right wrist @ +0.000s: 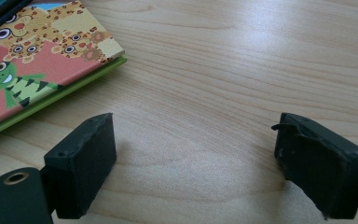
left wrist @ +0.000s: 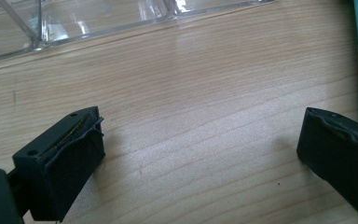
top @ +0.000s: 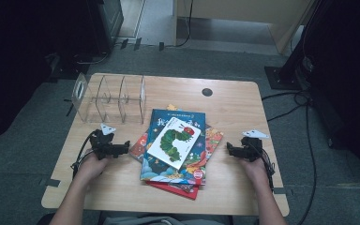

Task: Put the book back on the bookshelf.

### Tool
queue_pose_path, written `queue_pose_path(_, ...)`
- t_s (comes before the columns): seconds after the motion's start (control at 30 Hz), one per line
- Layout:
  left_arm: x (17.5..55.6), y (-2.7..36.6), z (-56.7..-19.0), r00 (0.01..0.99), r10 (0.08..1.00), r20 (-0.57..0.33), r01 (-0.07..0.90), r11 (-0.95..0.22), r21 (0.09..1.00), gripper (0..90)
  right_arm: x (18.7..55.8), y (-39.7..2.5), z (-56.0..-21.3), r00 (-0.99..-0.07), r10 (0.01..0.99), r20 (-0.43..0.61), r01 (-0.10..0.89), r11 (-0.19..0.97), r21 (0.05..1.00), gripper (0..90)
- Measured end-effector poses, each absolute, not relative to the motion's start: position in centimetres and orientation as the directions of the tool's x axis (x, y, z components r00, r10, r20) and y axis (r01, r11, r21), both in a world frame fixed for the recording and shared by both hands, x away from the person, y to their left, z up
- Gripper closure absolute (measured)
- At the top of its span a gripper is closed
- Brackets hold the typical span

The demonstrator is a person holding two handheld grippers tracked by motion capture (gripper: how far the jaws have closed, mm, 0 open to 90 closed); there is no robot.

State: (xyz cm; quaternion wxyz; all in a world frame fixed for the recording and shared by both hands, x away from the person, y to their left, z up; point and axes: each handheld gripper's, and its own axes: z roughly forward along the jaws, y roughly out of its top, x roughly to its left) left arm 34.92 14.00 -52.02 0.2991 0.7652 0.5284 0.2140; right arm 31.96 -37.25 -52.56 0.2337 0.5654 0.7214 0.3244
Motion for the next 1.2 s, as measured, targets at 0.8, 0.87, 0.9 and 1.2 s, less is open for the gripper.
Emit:
queue_pose_path(0.8, 34.8, 14.5, -51.9, 0.438, 0.899, 0.01, 0.662, -0.331, 0.673, 0.9, 32.5, -37.3, -51.9, -0.274, 0.961, 0.035, 0.681, 0.168, 0.713, 31.4)
queue_pose_path(0.87, 34.9, 14.5, -51.8, 0.443, 0.896, 0.012, 0.668, -0.339, 0.663, 0.9, 32.6, -37.2, -51.8, -0.284, 0.958, 0.035, 0.681, 0.176, 0.711, 34.5)
queue_pose_path(0.9, 34.9, 14.5, -51.7, 0.458, 0.889, 0.011, 0.672, -0.355, 0.65, 0.9, 32.6, -37.2, -51.8, -0.283, 0.958, 0.046, 0.683, 0.168, 0.711, 35.0)
queue_pose_path(1.2, 35.1, 14.3, -50.8, 0.484, 0.875, 0.007, 0.714, -0.4, 0.574, 3.1, 32.5, -36.9, -51.4, -0.321, 0.944, 0.08, 0.677, 0.17, 0.716, 44.8)
